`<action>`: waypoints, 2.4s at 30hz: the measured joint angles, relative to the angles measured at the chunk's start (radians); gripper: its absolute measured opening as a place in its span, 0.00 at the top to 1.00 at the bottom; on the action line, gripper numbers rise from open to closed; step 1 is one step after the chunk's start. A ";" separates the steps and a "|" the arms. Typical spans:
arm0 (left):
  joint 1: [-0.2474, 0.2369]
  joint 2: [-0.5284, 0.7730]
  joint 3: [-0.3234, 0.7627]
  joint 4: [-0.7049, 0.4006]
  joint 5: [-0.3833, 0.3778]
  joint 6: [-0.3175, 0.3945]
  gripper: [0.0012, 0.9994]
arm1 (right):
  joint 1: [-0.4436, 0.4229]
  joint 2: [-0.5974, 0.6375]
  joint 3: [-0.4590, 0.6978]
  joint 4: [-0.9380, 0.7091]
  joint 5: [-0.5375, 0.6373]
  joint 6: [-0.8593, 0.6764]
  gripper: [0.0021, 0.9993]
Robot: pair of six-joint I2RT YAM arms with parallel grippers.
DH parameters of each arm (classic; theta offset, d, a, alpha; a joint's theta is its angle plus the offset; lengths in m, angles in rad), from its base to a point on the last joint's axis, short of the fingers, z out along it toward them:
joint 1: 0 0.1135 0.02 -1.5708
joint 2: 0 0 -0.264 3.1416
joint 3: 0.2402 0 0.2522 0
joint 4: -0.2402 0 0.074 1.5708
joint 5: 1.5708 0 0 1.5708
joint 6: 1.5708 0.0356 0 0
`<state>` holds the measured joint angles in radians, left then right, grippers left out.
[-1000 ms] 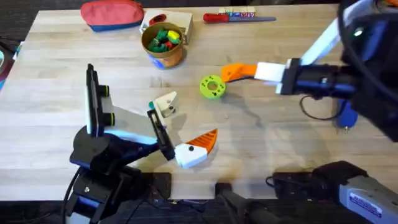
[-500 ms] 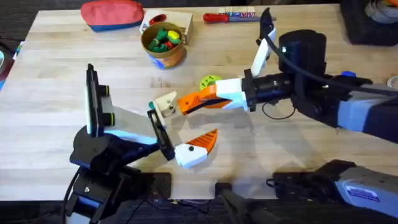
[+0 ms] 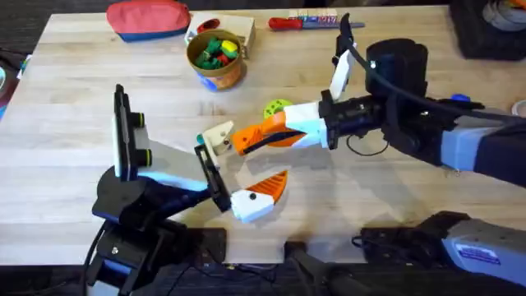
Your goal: Pick up the gripper from the table and insert it into the empty holder that is missing its gripper. Then pick up a screw, insert it into the mounting hole, and use the screwdriver to tighten it. Finally, clean up the table by picking up the vegetable and placing it into the bucket.
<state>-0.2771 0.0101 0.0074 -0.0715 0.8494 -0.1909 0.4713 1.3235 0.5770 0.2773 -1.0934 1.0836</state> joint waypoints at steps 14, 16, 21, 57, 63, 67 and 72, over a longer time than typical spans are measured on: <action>0.001 0.000 0.000 0.000 -0.013 0.004 0.01 | 0.039 0.061 0.000 0.171 0.039 0.110 1.00; 0.002 0.000 0.000 0.000 -0.014 0.004 0.01 | 0.051 0.083 0.000 0.202 0.046 0.132 1.00; 0.001 0.000 0.000 0.000 -0.010 0.000 0.01 | 0.081 0.120 0.000 0.229 0.056 0.157 1.00; 0.022 0.002 0.000 0.003 -0.114 -0.027 0.01 | 0.182 0.243 0.095 0.305 0.256 0.172 1.00; 0.022 0.002 0.000 0.003 -0.113 -0.027 0.01 | 0.182 0.243 0.095 0.305 0.247 0.166 1.00; 0.022 0.002 0.000 0.003 -0.113 -0.027 0.01 | 0.182 0.243 0.095 0.305 0.244 0.166 0.99; 0.022 0.002 0.000 0.003 -0.113 -0.027 0.01 | 0.181 0.243 0.095 0.306 0.240 0.165 0.94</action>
<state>-0.2554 0.0120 0.0074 -0.0681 0.7364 -0.2176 0.6521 1.5664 0.6724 0.5829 -0.8536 1.2488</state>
